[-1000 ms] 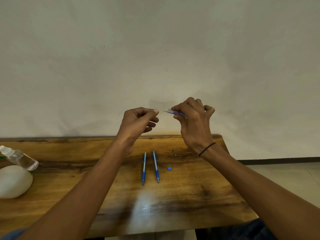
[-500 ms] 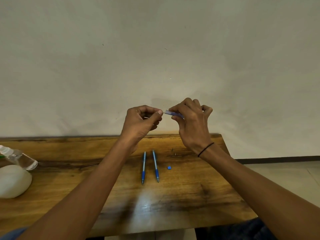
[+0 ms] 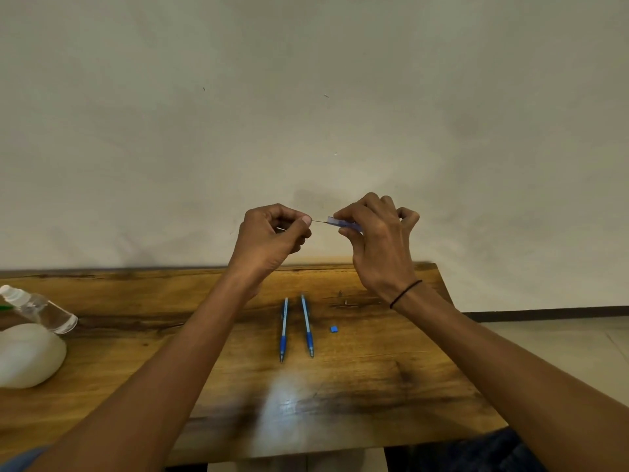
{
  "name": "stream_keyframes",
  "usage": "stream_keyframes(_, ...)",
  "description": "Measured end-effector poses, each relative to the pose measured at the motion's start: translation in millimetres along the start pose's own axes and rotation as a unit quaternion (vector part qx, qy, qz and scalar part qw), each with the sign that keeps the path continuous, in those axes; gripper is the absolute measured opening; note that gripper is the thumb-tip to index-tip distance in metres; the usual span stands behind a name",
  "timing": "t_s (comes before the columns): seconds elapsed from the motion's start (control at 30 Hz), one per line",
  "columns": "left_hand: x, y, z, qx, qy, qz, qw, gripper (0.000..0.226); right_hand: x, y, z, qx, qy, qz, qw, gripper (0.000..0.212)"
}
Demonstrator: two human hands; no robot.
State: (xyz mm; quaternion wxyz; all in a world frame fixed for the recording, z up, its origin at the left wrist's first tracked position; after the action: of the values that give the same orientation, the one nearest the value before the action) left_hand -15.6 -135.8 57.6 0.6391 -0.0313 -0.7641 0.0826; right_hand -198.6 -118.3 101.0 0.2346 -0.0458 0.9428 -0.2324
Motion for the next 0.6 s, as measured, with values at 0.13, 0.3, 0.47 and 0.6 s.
stream_keyframes(0.13,2.5,-4.8,-16.8,-0.001,-0.021,0.007,1.0,0.008,6.2,-1.8,0.3,0.002,0.002,0.01,1.0,0.018)
stream_keyframes(0.3,-0.5,-9.1,-40.2,0.04,0.051,-0.028,0.998,0.011,16.2,-4.8,3.1,-0.014,-0.071,0.066,0.995,0.015)
stream_keyframes(0.47,-29.6,5.1,-31.7,0.152,0.174,-0.131,0.964,0.012,20.1,-5.4,13.2,-0.06,-0.231,0.192,0.952,0.021)
stream_keyframes(0.6,-47.3,19.7,1.1,0.22,0.214,-0.185,0.934,0.008,9.3,-2.7,27.3,-0.106,-0.297,0.227,0.921,0.023)
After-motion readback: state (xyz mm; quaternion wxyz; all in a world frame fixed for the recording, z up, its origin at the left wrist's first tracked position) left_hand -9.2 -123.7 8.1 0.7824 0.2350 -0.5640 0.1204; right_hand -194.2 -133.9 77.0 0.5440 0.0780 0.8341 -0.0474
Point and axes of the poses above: each hand's wrist, its own y-axis away from the middle knuckle, its own z-axis out of the palm, x = y × z, the point moved 8 cm from there along -y, towards the middle knuckle, and after that the axes turned 10 degrees about z, right-handed, at the moved point
